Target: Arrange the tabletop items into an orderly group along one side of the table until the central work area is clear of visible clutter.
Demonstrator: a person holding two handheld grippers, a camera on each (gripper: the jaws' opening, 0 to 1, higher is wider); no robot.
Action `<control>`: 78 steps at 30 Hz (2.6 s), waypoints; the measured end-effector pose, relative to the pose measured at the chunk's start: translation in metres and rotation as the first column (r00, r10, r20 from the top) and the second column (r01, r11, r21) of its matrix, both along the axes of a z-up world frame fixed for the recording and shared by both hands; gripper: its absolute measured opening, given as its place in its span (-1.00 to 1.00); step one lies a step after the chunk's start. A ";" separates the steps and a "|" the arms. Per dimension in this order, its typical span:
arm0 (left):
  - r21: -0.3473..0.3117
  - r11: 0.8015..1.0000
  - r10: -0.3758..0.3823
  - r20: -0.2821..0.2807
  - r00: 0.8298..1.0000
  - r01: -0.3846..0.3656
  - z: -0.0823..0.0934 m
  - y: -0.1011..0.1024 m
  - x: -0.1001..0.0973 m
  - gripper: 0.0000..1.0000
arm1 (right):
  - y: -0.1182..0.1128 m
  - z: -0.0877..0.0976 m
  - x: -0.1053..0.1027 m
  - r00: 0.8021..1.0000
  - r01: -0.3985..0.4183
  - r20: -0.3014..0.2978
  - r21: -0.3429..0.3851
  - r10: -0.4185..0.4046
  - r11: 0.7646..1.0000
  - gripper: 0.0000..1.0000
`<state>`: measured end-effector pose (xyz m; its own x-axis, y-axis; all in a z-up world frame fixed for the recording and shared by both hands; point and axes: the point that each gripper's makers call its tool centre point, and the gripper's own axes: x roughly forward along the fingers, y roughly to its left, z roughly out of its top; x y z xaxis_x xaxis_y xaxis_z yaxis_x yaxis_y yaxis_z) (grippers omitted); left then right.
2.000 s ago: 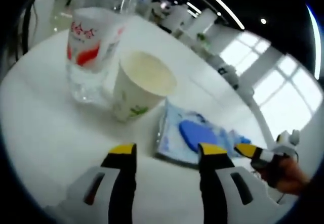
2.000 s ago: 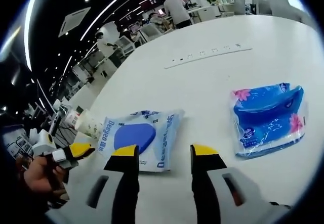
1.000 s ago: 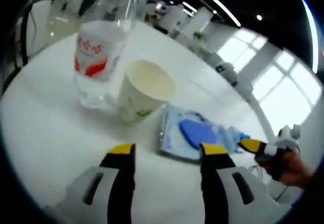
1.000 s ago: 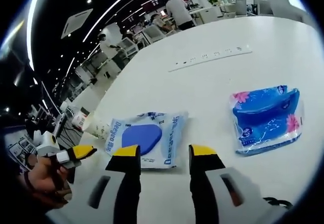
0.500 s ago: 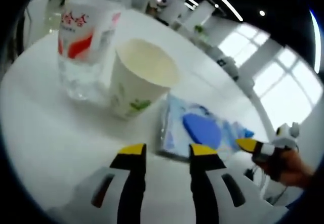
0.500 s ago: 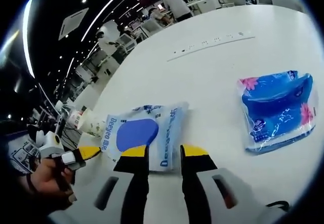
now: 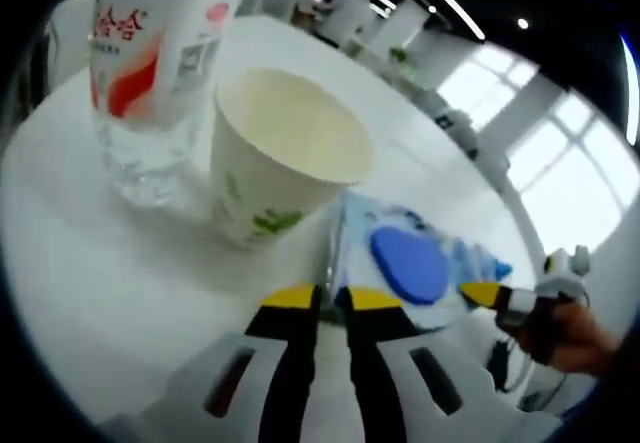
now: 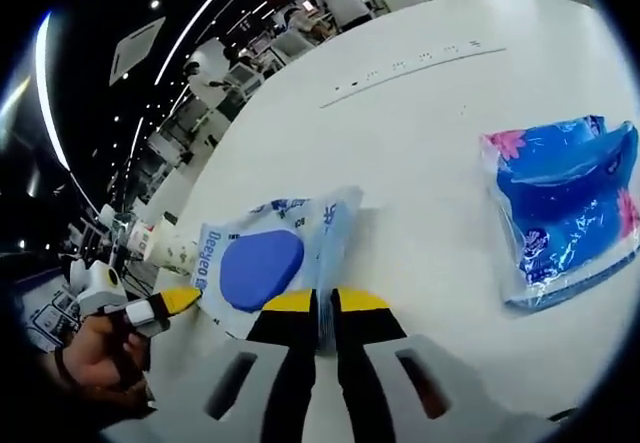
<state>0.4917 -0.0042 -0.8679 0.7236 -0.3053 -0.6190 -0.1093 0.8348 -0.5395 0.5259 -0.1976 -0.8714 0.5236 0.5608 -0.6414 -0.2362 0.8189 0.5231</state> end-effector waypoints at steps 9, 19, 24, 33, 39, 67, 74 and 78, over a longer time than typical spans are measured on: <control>-0.014 0.999 0.037 0.027 0.999 -0.037 0.008 -0.001 0.002 -0.93 | 0.006 0.009 0.010 0.999 -0.006 0.039 -0.011 0.007 1.000 -0.94; -0.008 0.998 0.064 0.011 0.998 -0.064 0.005 0.004 0.005 -0.92 | 0.010 0.009 0.017 0.999 -0.014 0.044 -0.034 0.016 0.999 -0.94; 0.035 0.999 0.033 0.005 0.999 -0.034 0.003 0.005 0.005 -0.87 | 0.010 0.006 0.016 0.999 -0.023 0.043 -0.049 0.025 0.999 -0.93; 0.071 0.997 0.036 -0.012 0.999 -0.035 0.002 0.008 0.005 -0.79 | 0.007 0.010 0.019 0.998 -0.009 0.065 -0.069 0.013 0.998 -0.84; 0.088 0.995 0.039 -0.030 0.999 -0.036 0.001 0.014 -0.001 -0.67 | -0.001 0.017 0.020 0.996 -0.017 0.089 -0.100 0.026 0.995 -0.56; 0.093 0.996 -0.017 0.033 0.999 0.014 0.040 -0.002 -0.059 -0.53 | -0.031 0.060 -0.054 0.974 -0.101 0.176 -0.213 0.139 0.972 -0.36; 0.083 0.996 -0.023 0.035 0.999 0.020 0.043 -0.007 -0.078 -0.61 | -0.052 0.055 -0.080 0.983 -0.058 0.159 -0.193 0.090 0.979 -0.37; 0.082 0.996 -0.030 0.032 0.999 0.028 0.043 -0.011 -0.084 -0.62 | -0.065 0.056 -0.091 0.985 -0.037 0.160 -0.189 0.068 0.981 -0.38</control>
